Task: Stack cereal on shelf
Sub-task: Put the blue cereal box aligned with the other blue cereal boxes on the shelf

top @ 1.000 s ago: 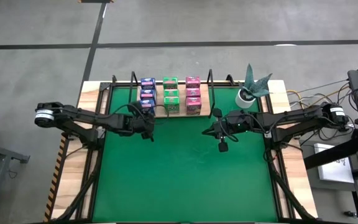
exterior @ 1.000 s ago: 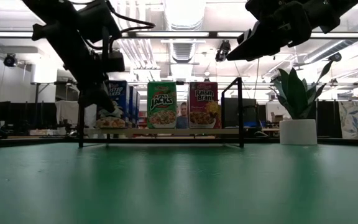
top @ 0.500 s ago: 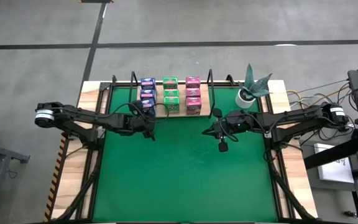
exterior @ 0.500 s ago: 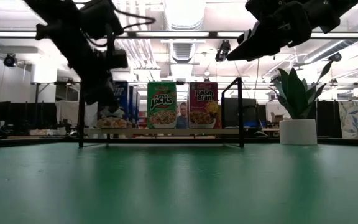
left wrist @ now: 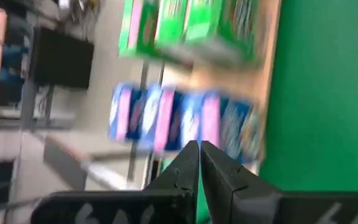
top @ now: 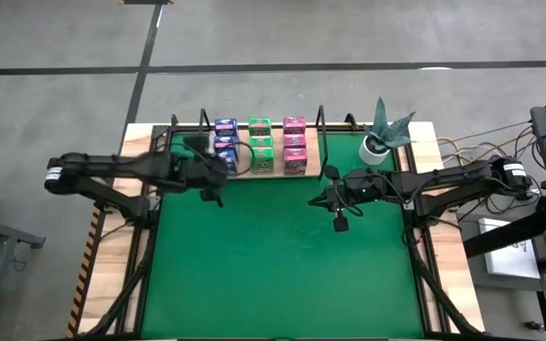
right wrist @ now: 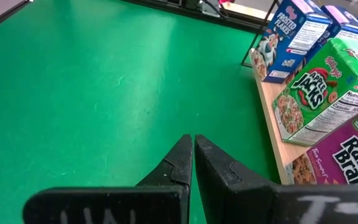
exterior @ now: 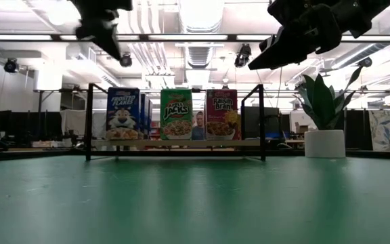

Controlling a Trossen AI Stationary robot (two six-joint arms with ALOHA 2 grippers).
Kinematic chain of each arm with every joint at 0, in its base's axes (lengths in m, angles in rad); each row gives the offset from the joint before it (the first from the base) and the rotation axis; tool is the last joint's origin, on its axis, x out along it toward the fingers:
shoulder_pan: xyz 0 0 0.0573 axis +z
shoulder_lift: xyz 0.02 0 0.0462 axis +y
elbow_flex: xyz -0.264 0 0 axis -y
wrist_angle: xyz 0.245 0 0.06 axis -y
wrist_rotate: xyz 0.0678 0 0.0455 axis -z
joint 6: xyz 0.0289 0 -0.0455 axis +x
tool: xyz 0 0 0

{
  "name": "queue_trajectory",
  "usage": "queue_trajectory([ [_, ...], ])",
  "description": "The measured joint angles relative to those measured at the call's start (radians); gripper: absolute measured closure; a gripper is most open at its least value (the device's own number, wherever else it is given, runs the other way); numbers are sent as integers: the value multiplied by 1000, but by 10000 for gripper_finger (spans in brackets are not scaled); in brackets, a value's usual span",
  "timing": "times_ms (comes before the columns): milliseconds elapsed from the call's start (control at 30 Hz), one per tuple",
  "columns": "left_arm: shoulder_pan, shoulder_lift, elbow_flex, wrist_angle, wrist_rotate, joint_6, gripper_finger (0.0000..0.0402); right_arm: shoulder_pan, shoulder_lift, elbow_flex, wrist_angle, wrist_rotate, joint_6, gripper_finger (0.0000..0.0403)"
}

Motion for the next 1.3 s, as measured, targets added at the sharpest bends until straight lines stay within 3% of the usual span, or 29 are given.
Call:
queue_trajectory([
  [133,54,-9,73,-191,59,-11,401,0,0,-1,0,0,1,394],
  [233,106,-22,68,-200,203,8,401,0,0,-1,1,0,8,394],
  [300,136,-27,41,-202,236,12,401,0,0,-1,1,0,9,394],
  [633,230,-20,-91,-51,237,52,401,0,0,-1,1,0,-3,394],
  [1300,266,10,-98,4,226,91,401,0,0,-1,1,0,-2,394],
])
